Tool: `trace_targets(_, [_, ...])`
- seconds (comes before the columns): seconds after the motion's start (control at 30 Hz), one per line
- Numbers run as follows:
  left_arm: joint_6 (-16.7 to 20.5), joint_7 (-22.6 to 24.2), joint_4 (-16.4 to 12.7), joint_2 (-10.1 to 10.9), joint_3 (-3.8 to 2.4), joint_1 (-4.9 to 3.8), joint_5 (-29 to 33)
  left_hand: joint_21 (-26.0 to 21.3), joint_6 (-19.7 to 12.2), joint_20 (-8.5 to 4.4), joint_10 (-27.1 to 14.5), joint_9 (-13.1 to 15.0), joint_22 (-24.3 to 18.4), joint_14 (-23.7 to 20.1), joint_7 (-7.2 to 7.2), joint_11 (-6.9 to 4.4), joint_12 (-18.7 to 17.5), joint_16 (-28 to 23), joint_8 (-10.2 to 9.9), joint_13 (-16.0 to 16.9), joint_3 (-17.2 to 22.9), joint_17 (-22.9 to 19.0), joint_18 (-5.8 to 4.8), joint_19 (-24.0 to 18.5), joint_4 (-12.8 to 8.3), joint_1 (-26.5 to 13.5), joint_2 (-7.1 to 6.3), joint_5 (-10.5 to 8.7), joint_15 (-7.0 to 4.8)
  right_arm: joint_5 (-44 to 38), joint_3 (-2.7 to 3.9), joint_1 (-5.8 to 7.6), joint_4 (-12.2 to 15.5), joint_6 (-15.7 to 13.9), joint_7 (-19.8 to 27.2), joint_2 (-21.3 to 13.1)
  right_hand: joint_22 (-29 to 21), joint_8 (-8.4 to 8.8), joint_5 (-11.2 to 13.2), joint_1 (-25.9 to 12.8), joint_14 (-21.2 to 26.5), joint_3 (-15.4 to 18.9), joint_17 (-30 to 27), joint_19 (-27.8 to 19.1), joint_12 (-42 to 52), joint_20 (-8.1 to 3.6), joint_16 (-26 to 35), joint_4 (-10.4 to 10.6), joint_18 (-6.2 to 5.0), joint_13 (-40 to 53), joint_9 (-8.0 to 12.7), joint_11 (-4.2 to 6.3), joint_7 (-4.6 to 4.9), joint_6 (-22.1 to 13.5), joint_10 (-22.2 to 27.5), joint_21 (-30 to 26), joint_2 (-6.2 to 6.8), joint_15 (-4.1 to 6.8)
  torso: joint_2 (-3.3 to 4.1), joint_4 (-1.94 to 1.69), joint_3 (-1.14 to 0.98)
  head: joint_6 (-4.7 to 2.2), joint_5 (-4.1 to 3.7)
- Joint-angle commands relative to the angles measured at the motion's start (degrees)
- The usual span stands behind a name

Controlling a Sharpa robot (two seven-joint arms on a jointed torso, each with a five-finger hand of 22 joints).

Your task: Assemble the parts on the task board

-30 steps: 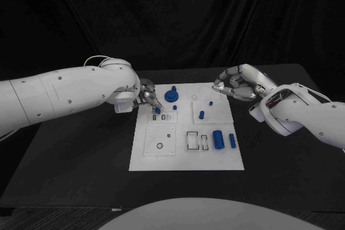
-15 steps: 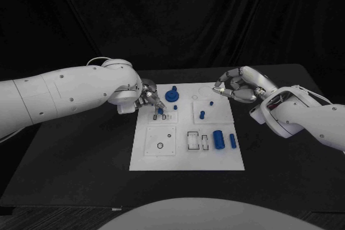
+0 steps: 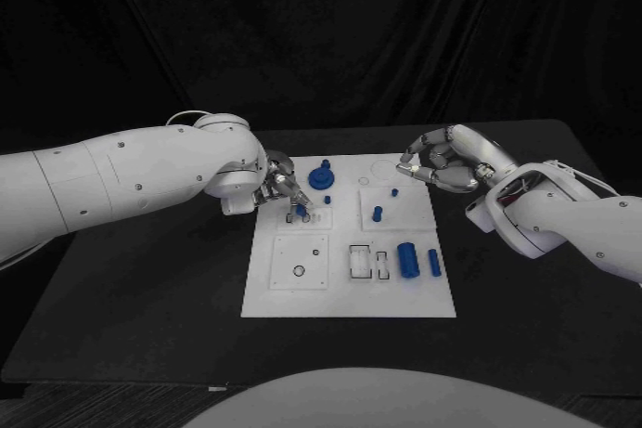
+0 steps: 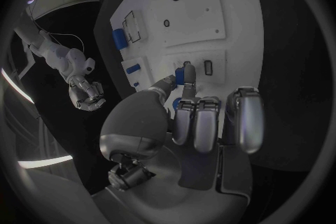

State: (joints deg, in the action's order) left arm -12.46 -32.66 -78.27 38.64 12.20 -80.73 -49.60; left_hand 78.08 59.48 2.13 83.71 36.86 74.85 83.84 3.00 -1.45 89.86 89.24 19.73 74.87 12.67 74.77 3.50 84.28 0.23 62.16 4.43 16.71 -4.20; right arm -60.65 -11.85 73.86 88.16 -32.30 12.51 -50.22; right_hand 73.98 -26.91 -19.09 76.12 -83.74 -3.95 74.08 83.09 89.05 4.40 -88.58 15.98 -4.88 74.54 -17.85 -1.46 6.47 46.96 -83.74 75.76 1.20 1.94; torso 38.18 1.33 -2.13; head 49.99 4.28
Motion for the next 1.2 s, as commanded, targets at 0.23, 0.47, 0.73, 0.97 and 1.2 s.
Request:
trace_targets(0.23, [1.17, 0.64, 0.38, -0.36, -0.03, 0.59, 0.64, 0.63, 0.26, -0.67, 6.29, 2.00, 11.74, 6.16, -1.20, -0.76, 0.14, 0.76, -0.35, 15.13, 5.21, 15.23, -0.93, 0.72, -1.05, 0.37, -0.31, 2.20, -0.81, -0.04, 0.04, -0.28, -0.03, -0.11, -0.64, -0.03, 11.27, -0.83, -1.32, -1.49, -6.26, 0.29, 15.92, -0.33, 0.95, 0.10, -1.42, 0.53, 1.28, 15.46, -0.66, -0.48, -0.32, -0.62, -6.26, -1.20, -1.04, -0.22, -0.02, -0.01, -0.01, 0.01, -0.08])
trace_targets(0.47, [1.18, 0.88, 0.72, -0.72, -0.03, 0.89, 0.64, 0.55, 0.26, -0.67, 6.29, 2.03, 11.71, 6.16, -1.20, -0.76, 0.14, 0.76, -0.35, 15.13, 5.29, 15.23, -0.92, 0.69, -1.04, 0.35, -0.30, 2.23, -0.81, -0.04, 0.04, -0.32, -0.08, -0.10, -0.67, 0.00, 11.27, -0.83, -1.32, -1.49, -6.26, 0.29, 15.92, -0.33, 0.95, 0.10, -1.42, 0.53, 1.28, 15.46, -0.66, -0.48, -0.32, -0.62, -6.26, -1.20, -1.04, -0.22, -0.05, 0.00, 0.00, 0.01, -0.04])
trace_targets(0.73, [1.79, 1.18, 0.97, -0.85, -0.03, 1.18, 0.64, 0.44, 0.21, -0.67, 6.29, 2.06, 11.68, 6.16, -1.19, -0.75, 0.14, 0.76, -0.38, 15.13, 5.39, 15.23, -0.89, 0.64, -1.02, 0.32, -0.30, 2.26, -0.81, -0.04, 0.04, -0.37, -0.09, 0.15, -0.85, -0.01, 11.24, -0.85, -1.31, -1.43, -6.26, 0.25, 15.92, -0.39, 0.95, 0.10, -1.42, 0.51, 1.26, 15.46, -0.64, -0.48, -0.31, -0.66, -6.26, -1.29, -1.07, -0.22, 0.00, 0.00, -0.02, 0.01, -0.03])
trace_targets(0.97, [2.35, 1.29, 0.81, -0.75, -0.03, 1.39, 0.61, 0.36, 0.17, -0.66, 6.29, 2.08, 11.66, 6.16, -1.18, -0.74, 0.14, 0.76, -0.40, 15.13, 5.44, 15.23, -0.87, 0.61, -1.02, 0.31, -0.33, 2.27, -0.80, -0.04, 0.04, -0.42, -0.08, 0.18, -0.89, -0.01, 11.24, -0.85, -1.31, -1.43, -6.26, 0.25, 15.92, -0.39, 0.95, 0.10, -1.42, 0.51, 1.26, 15.46, -0.64, -0.48, -0.31, -0.66, -6.26, -1.29, -1.07, -0.22, -0.02, -0.02, -0.04, 0.01, -0.01])
trace_targets(1.2, [3.27, 1.72, 0.53, -0.38, -0.03, 1.81, -0.61, 0.39, 0.10, -0.66, 6.29, 2.10, 11.67, 6.16, -1.17, -0.73, 0.14, 0.76, -0.43, 15.13, 5.50, 15.23, -0.88, 0.62, -1.02, 0.28, -0.36, 2.25, -0.80, -0.04, 0.04, -0.46, -0.09, 0.15, -0.88, -0.03, 11.24, -0.85, -1.31, -1.43, -6.26, 0.25, 15.92, -0.39, 0.95, 0.10, -1.42, 0.51, 1.26, 15.46, -0.64, -0.48, -0.31, -0.66, -6.26, -1.29, -1.07, -0.22, -0.03, 0.00, -0.02, 0.01, -0.05])
